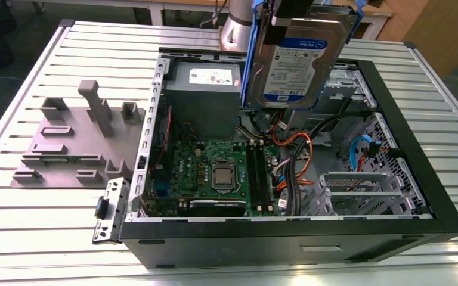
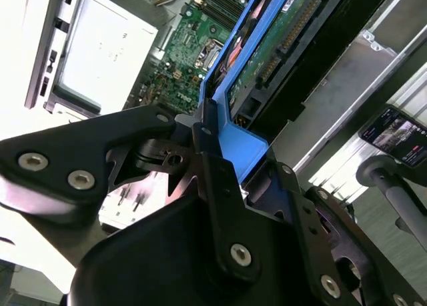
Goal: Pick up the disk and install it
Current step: 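Insert the disk into the insertion slot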
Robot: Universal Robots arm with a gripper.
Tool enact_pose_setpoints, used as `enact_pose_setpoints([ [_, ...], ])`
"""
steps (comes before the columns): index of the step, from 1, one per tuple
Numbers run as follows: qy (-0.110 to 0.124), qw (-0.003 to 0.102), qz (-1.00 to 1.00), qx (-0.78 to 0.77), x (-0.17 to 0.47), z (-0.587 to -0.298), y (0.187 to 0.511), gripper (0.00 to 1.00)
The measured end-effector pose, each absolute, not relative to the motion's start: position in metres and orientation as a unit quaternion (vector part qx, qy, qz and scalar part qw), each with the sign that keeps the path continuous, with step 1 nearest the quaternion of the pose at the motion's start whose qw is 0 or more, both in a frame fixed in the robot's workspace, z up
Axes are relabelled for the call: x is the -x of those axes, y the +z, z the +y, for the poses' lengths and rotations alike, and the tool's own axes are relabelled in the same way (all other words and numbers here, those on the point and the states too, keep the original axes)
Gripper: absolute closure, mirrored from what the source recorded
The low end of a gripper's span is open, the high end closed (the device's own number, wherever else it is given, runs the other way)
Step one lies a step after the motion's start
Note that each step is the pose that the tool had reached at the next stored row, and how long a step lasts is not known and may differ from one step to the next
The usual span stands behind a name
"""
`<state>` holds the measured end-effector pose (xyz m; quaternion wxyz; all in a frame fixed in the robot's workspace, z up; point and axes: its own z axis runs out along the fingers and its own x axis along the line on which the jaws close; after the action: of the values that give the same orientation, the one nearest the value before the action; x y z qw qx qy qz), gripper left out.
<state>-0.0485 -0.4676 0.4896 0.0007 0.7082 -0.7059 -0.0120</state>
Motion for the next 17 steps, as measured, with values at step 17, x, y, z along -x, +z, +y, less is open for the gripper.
enact_pose_setpoints([
  [17, -0.012, 0.001, -0.706, -0.708, 0.048, -0.483, 0.489, 0.64],
])
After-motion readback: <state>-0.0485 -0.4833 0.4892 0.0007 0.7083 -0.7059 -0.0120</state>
